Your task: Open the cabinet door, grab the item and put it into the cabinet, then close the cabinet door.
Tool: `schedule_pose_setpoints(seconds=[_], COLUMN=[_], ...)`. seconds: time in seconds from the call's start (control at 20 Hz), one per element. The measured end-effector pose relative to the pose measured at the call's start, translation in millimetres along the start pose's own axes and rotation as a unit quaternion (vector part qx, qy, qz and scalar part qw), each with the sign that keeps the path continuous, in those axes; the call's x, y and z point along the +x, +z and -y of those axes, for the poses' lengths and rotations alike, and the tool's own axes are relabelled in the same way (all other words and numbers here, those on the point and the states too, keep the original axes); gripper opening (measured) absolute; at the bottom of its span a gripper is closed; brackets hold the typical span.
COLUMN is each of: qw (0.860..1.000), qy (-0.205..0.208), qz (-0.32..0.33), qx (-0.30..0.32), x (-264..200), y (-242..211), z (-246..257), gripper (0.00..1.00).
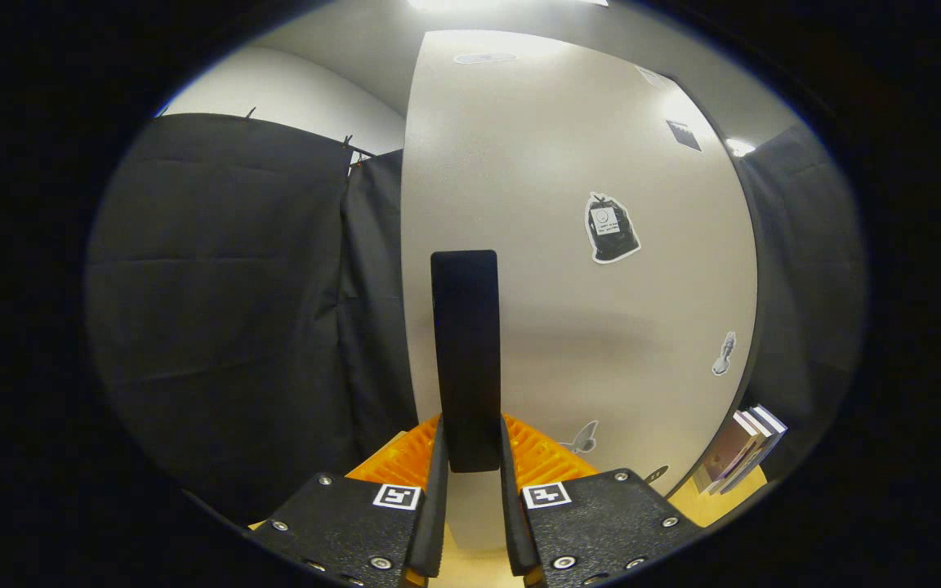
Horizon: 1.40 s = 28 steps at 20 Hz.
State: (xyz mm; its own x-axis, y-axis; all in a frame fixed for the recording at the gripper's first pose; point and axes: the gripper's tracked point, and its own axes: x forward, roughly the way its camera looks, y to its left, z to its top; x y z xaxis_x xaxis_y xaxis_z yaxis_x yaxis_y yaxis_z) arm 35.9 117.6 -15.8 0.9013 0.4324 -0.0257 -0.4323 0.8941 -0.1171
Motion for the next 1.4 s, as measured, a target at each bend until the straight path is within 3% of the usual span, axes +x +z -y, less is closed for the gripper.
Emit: schedule_pose_setpoints(seconds=[0.3,0.75,1.1,1.4], qw=[0.996,0.985,0.984,0.993], qy=[0.080,0.165,0.167,0.111], qz=[-0.018,-0.036,-0.047,-0.037], qx=[-0.016,-0.022,-0.027,-0.025], x=[-38.1,-104.8,-159.6,-193.2], y=[-2.1,-3.3,-5.1,-5.5], z=[9.4,44.7,88.6,133.4], gripper=[0.29,0.29,0.29,0.28])
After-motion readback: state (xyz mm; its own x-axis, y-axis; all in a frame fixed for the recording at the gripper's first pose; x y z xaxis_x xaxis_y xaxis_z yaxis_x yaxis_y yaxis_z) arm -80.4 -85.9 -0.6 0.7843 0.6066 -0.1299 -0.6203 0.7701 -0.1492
